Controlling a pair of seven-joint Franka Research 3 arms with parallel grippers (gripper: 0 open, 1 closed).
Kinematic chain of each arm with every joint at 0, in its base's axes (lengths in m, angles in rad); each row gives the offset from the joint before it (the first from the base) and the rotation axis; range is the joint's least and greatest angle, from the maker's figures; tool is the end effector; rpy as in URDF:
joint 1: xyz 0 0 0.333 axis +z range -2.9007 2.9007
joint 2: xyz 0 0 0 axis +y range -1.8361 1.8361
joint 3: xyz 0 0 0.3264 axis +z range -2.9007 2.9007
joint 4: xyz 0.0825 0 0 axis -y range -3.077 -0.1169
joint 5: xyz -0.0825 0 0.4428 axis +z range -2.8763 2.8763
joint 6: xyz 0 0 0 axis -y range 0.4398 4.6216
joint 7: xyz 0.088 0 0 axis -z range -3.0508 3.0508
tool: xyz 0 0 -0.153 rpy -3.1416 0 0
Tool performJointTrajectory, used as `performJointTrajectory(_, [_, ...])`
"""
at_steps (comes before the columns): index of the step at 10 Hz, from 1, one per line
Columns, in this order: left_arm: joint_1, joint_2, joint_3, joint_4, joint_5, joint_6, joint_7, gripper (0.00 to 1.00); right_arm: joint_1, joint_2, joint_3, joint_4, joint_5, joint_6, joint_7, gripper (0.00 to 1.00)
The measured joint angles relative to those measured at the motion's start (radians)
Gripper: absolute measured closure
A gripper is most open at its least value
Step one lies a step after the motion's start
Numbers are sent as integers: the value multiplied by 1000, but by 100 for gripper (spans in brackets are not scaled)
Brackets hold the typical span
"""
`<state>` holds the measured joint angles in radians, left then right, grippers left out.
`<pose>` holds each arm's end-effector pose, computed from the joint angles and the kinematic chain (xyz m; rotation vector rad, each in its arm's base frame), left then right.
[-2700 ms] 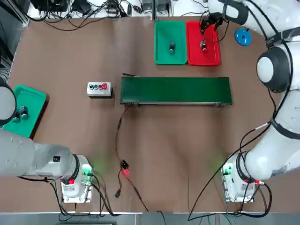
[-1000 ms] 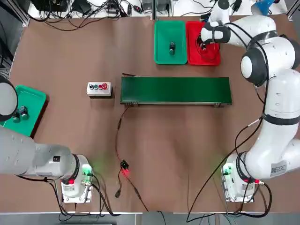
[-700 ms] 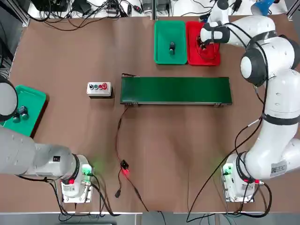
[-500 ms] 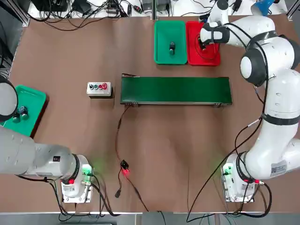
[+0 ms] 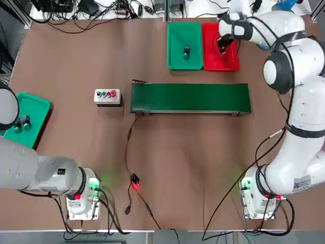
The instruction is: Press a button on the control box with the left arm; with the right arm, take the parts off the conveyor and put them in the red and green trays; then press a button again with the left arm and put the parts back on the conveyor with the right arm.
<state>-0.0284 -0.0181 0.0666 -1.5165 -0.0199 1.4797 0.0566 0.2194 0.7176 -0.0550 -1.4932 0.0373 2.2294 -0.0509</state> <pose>0.5971 0.0200 0.6205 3.1194 -0.0313 -0.0276 0.7606 0.1336 0.1757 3.1195 0.3235 0.0316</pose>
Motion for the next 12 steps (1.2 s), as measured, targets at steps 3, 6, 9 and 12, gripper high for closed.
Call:
performJointTrajectory(3, [0, 0, 0, 0, 0, 0, 0, 0, 1, -170, 3, -7, 0, -272, -8, 67])
performJointTrajectory(6, [0, 2, 0, 0, 0, 0, 0, 0, 1, -354, 3, -225, 0, -302, -21, 67])
performJointTrajectory(9, [0, 5, -1, 0, 0, 0, 0, 0, -6, -550, 0, -537, -1, -194, -100, 67])
performJointTrajectory(12, [-7, 6, -10, 0, 0, 0, 0, 0, -16, -638, 0, -810, -2, 60, -140, 67])
